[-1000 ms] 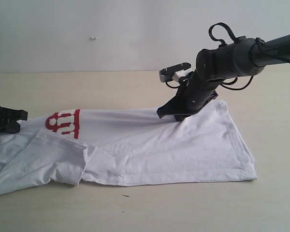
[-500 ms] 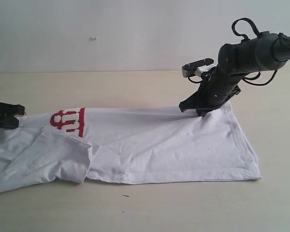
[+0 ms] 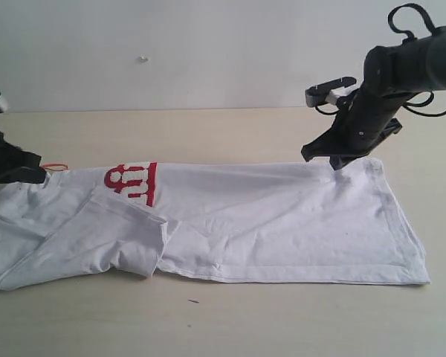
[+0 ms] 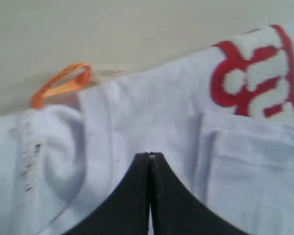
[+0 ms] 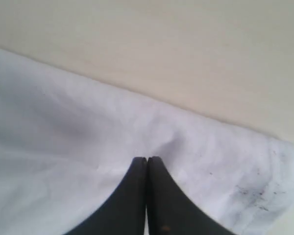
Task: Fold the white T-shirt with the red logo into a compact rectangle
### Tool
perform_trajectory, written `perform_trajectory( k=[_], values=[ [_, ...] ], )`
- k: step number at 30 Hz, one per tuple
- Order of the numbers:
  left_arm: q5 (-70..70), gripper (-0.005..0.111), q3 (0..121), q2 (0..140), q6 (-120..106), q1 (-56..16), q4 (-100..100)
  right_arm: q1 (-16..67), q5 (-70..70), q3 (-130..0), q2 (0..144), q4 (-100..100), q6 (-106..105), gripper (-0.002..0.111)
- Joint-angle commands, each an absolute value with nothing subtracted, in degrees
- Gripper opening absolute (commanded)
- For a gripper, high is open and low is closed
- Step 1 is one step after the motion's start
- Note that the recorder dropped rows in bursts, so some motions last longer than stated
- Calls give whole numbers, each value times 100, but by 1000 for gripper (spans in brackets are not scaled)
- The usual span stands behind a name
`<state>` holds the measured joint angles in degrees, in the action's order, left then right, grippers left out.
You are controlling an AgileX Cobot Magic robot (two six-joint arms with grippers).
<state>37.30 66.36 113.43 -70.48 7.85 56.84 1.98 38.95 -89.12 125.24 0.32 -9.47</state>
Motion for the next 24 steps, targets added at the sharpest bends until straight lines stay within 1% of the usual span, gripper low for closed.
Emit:
perform_trajectory(
  k=[1, 3, 6, 7, 10, 11, 12, 14, 17, 24],
  values=[
    [4433, 0, 6669, 11089, -7655, 281, 5835, 166, 4098, -8895, 12162, 447, -1330, 0],
    [4546, 8, 6669, 11048, -7755, -207, 5675, 166, 4216, -8895, 12031, 564, -1388, 0],
    [4667, 22, 6669, 11086, -7741, -871, 5113, 166, 4354, -8895, 11970, 564, -1388, 0],
    [4664, 25, 6669, 11121, -7659, -1089, 4898, 166, 4383, -8895, 11964, 564, -1388, 0],
    [4528, 25, 6669, 11286, -7531, -1644, 4581, 166, 4408, -8895, 11958, 577, -1388, 0],
    [4361, 25, 6669, 11354, -7440, -1811, 4517, 166, 4408, -8895, 11958, 589, -1388, 0],
    [3901, 25, 6669, 11474, -7140, -2043, 4340, 166, 4418, -8895, 11958, 606, -1388, 0],
    [3484, 25, 6669, 11598, -6865, -2189, 4167, 166, 4446, -8895, 11958, 606, -1388, 0],
    [3083, 25, 6669, 11812, -6792, -2221, 4155, 166, 4446, -8895, 11958, 606, -1388, 0],
    [2839, 25, 6681, 11979, -6739, -2221, 4613, 166, 4375, -8895, 11968, 606, -1388, 0]
  ],
)
